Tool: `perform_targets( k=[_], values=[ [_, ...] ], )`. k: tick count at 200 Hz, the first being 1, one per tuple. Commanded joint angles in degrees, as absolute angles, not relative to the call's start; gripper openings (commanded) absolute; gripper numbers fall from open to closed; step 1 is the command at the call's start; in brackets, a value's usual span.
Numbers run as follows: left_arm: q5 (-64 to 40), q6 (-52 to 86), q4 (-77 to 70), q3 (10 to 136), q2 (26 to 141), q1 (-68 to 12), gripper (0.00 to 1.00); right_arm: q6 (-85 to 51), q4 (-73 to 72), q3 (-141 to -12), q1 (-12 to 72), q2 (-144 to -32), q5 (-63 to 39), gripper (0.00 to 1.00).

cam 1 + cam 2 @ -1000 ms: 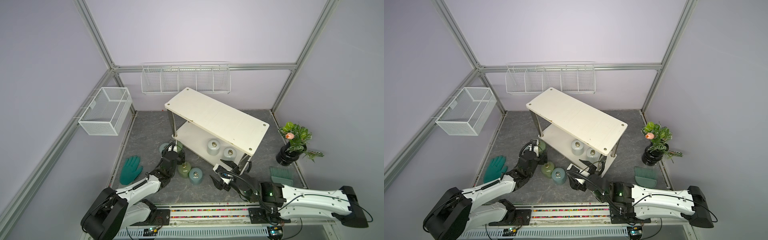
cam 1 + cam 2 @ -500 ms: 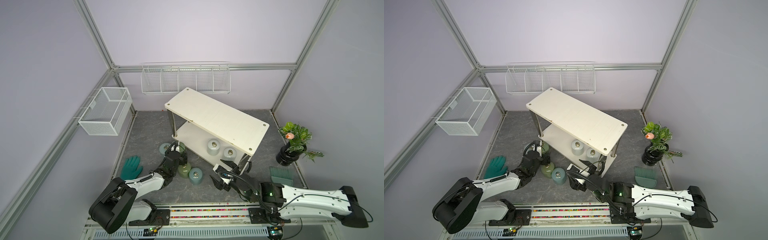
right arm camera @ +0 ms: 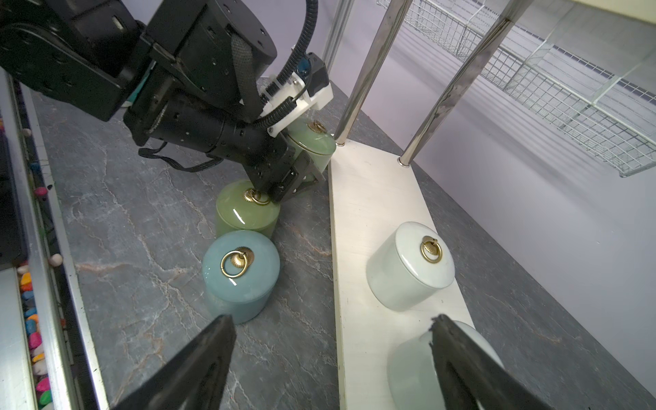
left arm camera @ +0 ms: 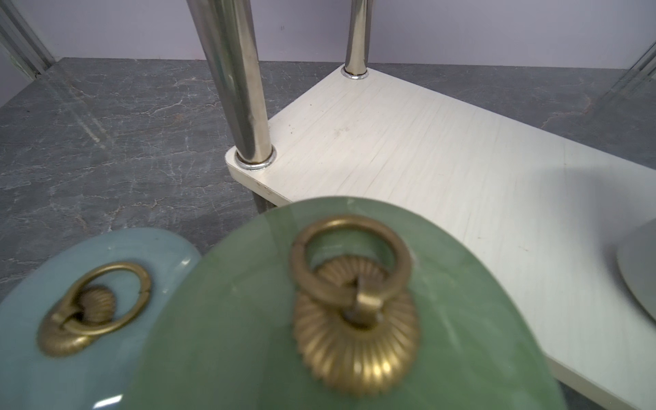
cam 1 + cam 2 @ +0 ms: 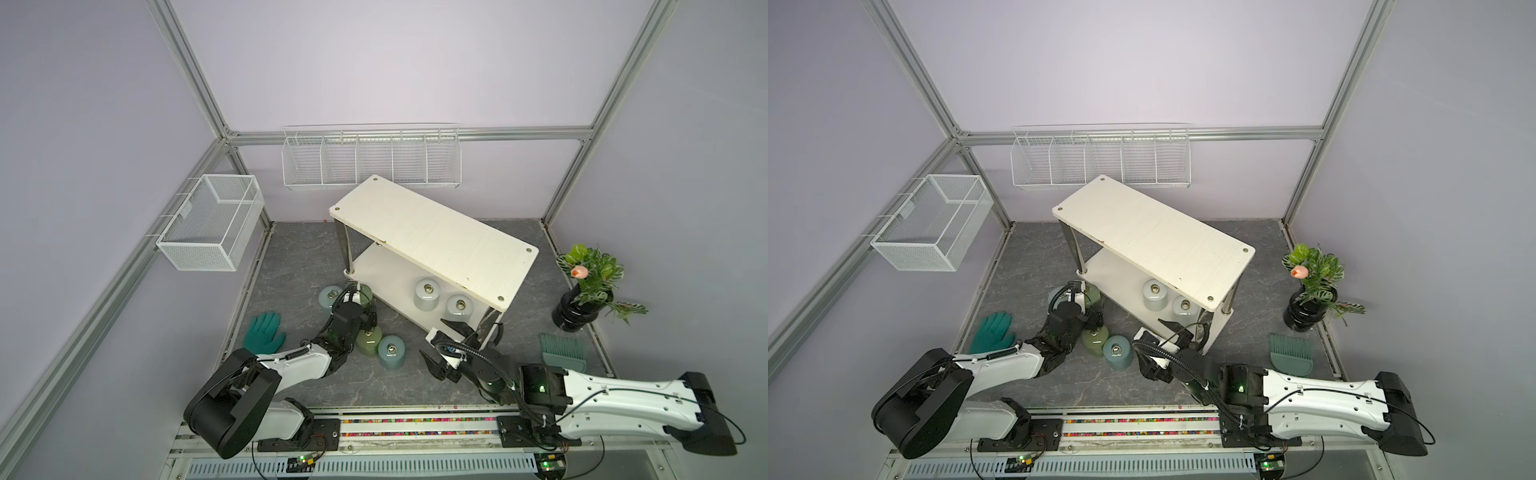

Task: Remove the tea canisters from the shelf
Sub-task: Adjust the tea canister at the center of the board.

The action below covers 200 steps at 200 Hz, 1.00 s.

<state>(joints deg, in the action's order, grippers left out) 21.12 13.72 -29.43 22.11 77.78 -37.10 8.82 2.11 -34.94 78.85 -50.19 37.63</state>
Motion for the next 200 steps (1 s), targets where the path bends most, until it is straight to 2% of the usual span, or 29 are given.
perform_targets(
  k=[1,100,200],
  values=[
    [20.8,14.5,-33.0,21.9,78.8,-38.4,0.63,8.8,2.0,-35.8,78.8,-50.6,37.4,0.89],
    [21.6,16.0,-32.9,20.6,80.0,-40.4,0.62,8.7,1.7,-35.6,78.9,-51.0,37.2,0.89],
    [29.1,17.0,-31.5,19.9,78.6,-39.5,0.60,8.4,1.5,-35.7,79.0,-51.1,36.8,0.89]
  ],
)
